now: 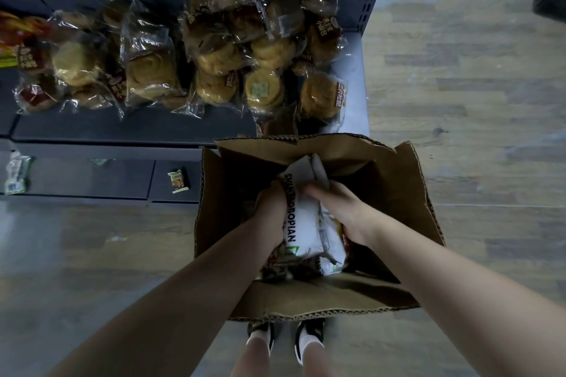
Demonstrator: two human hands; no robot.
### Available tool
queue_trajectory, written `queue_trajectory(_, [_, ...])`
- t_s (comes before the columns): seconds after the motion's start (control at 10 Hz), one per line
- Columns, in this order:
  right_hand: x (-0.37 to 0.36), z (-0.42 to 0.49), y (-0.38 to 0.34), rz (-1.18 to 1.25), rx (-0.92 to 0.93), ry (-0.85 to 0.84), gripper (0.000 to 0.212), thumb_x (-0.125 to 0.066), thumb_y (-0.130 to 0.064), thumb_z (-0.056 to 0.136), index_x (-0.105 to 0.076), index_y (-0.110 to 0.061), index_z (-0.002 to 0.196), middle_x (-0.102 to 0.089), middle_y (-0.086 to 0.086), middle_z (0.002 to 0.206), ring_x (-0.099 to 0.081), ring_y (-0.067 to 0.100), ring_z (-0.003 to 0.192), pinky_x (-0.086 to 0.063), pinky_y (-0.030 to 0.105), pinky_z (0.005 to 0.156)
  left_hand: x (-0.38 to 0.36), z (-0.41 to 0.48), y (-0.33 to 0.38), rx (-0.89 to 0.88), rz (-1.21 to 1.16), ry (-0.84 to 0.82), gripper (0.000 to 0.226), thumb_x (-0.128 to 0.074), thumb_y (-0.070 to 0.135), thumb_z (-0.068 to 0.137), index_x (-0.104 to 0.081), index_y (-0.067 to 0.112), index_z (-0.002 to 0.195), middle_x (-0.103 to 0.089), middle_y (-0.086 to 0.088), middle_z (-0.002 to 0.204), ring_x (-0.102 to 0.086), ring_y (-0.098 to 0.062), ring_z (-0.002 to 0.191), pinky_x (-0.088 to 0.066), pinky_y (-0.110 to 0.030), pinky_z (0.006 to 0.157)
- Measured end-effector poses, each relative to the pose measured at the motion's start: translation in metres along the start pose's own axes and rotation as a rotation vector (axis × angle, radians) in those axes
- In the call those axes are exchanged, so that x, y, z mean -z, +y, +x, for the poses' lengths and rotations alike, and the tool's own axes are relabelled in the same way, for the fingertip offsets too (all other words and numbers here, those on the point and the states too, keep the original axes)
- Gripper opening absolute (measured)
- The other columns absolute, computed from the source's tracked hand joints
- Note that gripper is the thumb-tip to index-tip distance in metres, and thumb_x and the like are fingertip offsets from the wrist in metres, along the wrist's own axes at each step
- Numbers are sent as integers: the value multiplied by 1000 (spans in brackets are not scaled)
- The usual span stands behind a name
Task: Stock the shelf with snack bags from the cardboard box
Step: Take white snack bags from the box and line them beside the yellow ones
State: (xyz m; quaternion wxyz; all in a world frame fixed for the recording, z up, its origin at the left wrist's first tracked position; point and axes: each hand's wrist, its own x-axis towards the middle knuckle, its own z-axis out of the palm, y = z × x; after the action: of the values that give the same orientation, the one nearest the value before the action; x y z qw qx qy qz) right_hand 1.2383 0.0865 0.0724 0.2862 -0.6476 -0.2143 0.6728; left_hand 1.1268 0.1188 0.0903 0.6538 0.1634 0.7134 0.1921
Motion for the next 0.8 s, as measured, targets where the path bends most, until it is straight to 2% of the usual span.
queue_trajectory(0.1, [5, -5, -3, 43, -26, -25, 35, -69, -33, 84, -67, -15, 114, -74, 3, 106, -67, 20, 105, -45, 42, 105, 13, -8, 5, 14, -72, -162, 24, -40, 25, 100, -59, 12, 92, -61, -10, 88, -60, -24, 80, -50, -34, 77])
queue_trajectory(0.2, [6, -23, -8, 88, -62, -122, 40, -71, -32, 83, -65, -14, 118, -73, 5, 109, -67, 22, 106, -45, 42, 105, 29, -11, 4, -68, 28, -236, 33, -51, 42, 92, -65, 14, 102, -70, -11, 98, -65, -28, 92, -49, -43, 93])
queue_trajectory(0.3, [4, -46, -16, 85, -99, -204, 44, -71, -29, 83, -61, -10, 122, -71, 9, 112, -66, 26, 108, -44, 45, 105, 43, -23, 10, -147, 140, -272, 54, -56, 67, 75, -67, 24, 107, -73, -9, 101, -67, -30, 98, -47, -50, 96])
queue_trajectory(0.4, [1, -70, -31, 53, -38, -267, 46, -69, -31, 84, -58, -10, 124, -70, 10, 116, -66, 26, 110, -44, 43, 106, 50, -43, 18, -287, 228, -398, 56, -48, 67, 82, -61, 26, 118, -70, -6, 109, -65, -25, 105, -47, -47, 97])
queue_trajectory(0.5, [-4, -90, -51, 50, 56, -319, 49, -68, -34, 85, -58, -10, 126, -68, 10, 120, -64, 25, 113, -42, 44, 107, 54, -70, 35, -324, 150, -395, 50, -54, 53, 88, -62, 15, 119, -70, -11, 107, -66, -29, 102, -49, -45, 96])
queue_trajectory(0.6, [-16, -108, -72, 0, 210, -295, 58, -71, -41, 78, -57, -16, 129, -66, 6, 125, -61, 21, 118, -40, 45, 109, 57, -92, 51, -431, 170, -257, 40, -56, 42, 90, -64, 9, 112, -69, -12, 105, -65, -29, 99, -48, -43, 95])
queue_trajectory(0.7, [-33, -129, -94, -178, 417, -207, 49, -69, -34, 85, -57, -11, 127, -65, 10, 123, -59, 17, 118, -46, 36, 103, 62, -120, 64, -559, 127, -235, 27, -53, 32, 94, -56, 8, 106, -62, -8, 94, -60, -21, 83, -50, -33, 75])
queue_trajectory(0.8, [-44, -146, -114, -253, 606, -84, 35, -64, -14, 90, -56, 2, 120, -66, 19, 108, -62, 21, 110, -48, 18, 85, 67, -145, 75, -702, 45, -202, 12, -55, 21, 94, -57, 8, 93, -62, -9, 88, -60, -20, 76, -48, -27, 67])
